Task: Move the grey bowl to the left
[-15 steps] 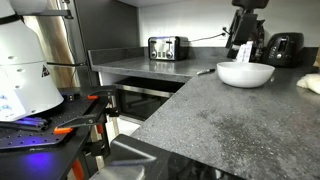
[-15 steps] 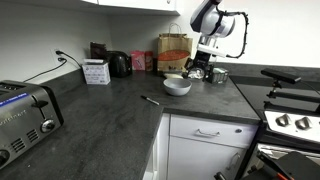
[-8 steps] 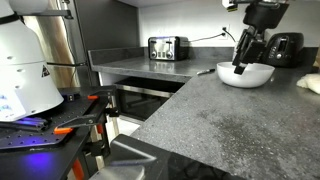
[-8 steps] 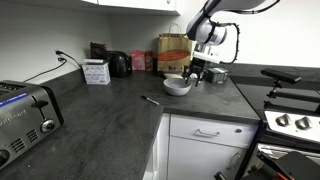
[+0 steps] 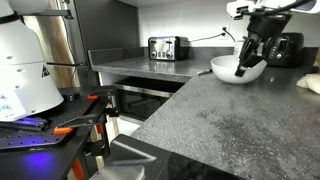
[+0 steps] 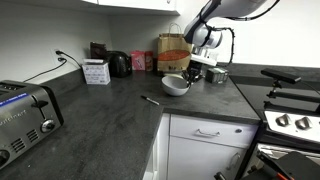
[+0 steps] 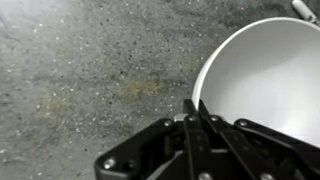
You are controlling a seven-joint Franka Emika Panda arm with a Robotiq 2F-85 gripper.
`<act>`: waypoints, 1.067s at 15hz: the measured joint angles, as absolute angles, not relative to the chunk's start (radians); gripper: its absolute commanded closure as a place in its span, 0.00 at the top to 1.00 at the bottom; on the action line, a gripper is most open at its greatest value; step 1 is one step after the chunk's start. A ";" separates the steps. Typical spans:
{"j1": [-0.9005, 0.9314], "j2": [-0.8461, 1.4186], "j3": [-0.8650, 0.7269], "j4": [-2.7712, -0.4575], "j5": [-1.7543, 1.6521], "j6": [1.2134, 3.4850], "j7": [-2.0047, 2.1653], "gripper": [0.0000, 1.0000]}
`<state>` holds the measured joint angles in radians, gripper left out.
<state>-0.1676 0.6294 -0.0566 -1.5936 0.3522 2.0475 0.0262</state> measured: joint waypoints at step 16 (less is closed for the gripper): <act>-0.026 0.498 0.110 -1.657 0.265 1.949 -0.211 0.01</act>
